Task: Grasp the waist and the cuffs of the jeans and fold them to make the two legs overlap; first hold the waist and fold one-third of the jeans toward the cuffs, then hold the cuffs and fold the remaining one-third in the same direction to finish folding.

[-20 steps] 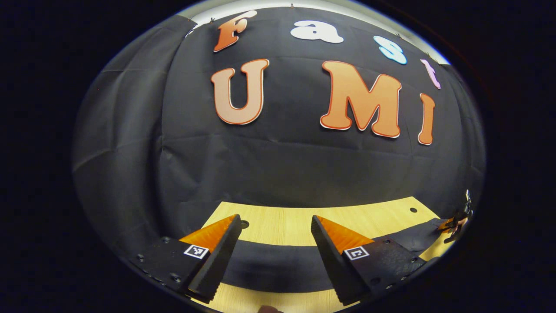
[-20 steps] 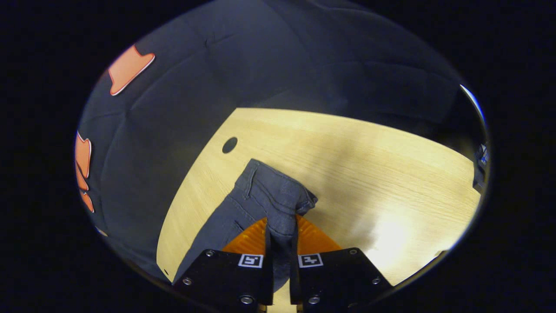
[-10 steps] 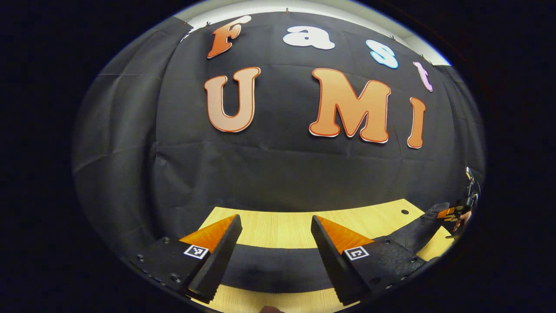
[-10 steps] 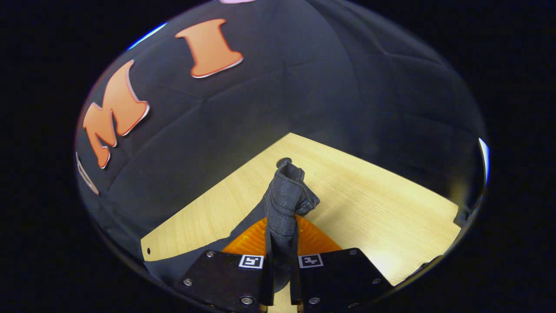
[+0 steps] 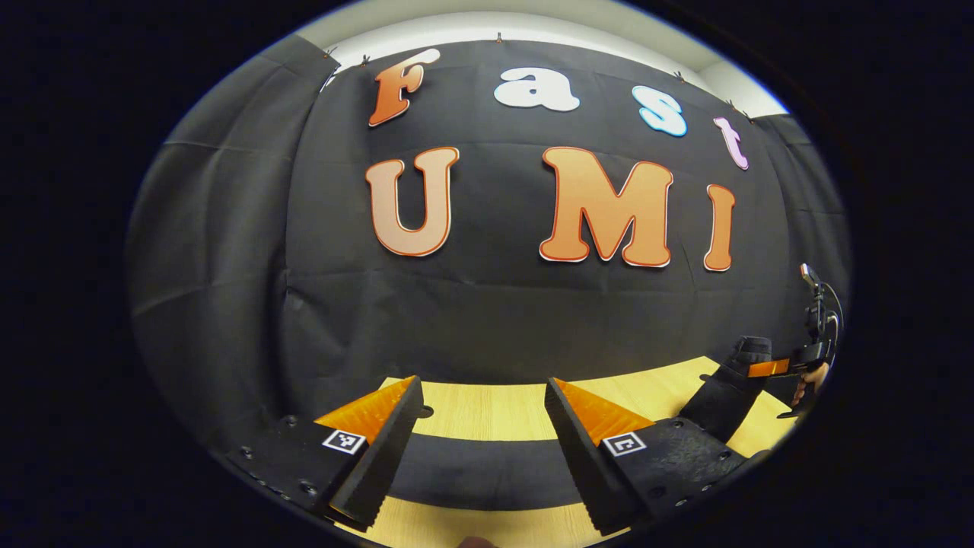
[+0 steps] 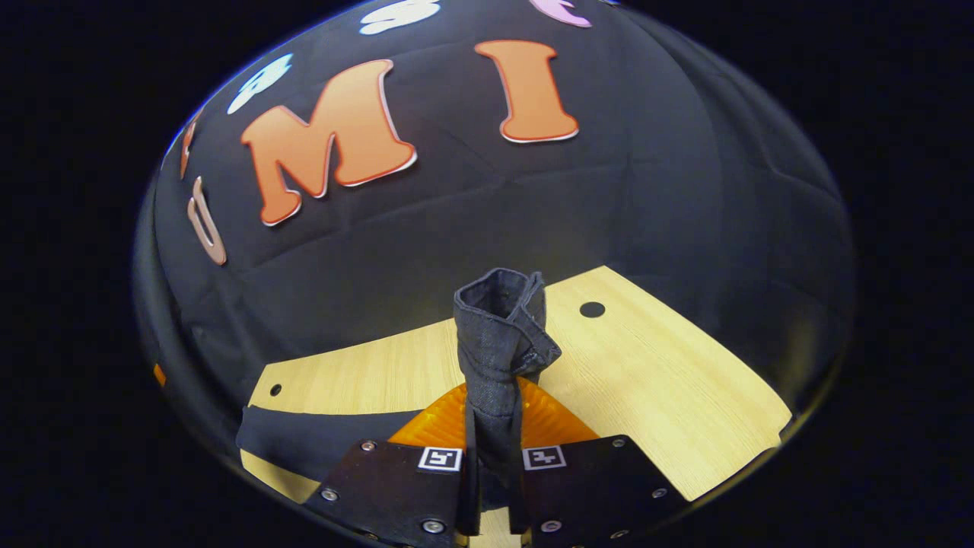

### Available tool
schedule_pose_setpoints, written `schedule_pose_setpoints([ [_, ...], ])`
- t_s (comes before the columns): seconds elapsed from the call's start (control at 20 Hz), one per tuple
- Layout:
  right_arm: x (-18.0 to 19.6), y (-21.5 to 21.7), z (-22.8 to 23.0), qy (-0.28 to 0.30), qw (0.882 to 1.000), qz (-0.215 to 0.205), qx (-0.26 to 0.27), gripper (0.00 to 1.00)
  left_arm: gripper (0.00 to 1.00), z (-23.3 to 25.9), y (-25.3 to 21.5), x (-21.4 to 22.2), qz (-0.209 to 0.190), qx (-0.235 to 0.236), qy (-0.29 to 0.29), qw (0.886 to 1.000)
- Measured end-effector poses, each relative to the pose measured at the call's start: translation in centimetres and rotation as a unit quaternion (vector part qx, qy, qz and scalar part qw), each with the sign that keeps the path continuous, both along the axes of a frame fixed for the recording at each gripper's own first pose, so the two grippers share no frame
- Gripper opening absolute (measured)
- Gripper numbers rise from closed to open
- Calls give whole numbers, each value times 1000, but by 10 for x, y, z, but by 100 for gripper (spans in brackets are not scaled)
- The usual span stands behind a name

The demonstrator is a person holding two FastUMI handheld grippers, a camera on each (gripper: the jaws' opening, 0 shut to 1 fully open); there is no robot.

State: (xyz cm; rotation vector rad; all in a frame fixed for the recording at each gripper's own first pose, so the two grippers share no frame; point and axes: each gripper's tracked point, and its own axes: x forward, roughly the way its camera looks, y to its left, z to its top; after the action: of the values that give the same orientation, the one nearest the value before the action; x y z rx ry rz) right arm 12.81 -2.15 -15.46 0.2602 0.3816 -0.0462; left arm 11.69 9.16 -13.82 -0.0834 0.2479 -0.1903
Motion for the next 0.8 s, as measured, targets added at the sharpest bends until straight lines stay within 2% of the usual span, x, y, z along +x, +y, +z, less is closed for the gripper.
schedule_pose_setpoints([
  [0.4, -15, 100, 3, -9, 992, 98, -81, 14, 97, 4, 38, -19, 28, 0, -5, 1000],
  [0.55, -15, 123, -7, -1, 989, 116, -96, 15, 97, 2, 54, -24, 40, 1, -4, 999],
  [0.8, -3, 153, -34, 15, 985, 118, -126, 14, 97, -7, 78, -31, 58, 2, 9, 998],
])
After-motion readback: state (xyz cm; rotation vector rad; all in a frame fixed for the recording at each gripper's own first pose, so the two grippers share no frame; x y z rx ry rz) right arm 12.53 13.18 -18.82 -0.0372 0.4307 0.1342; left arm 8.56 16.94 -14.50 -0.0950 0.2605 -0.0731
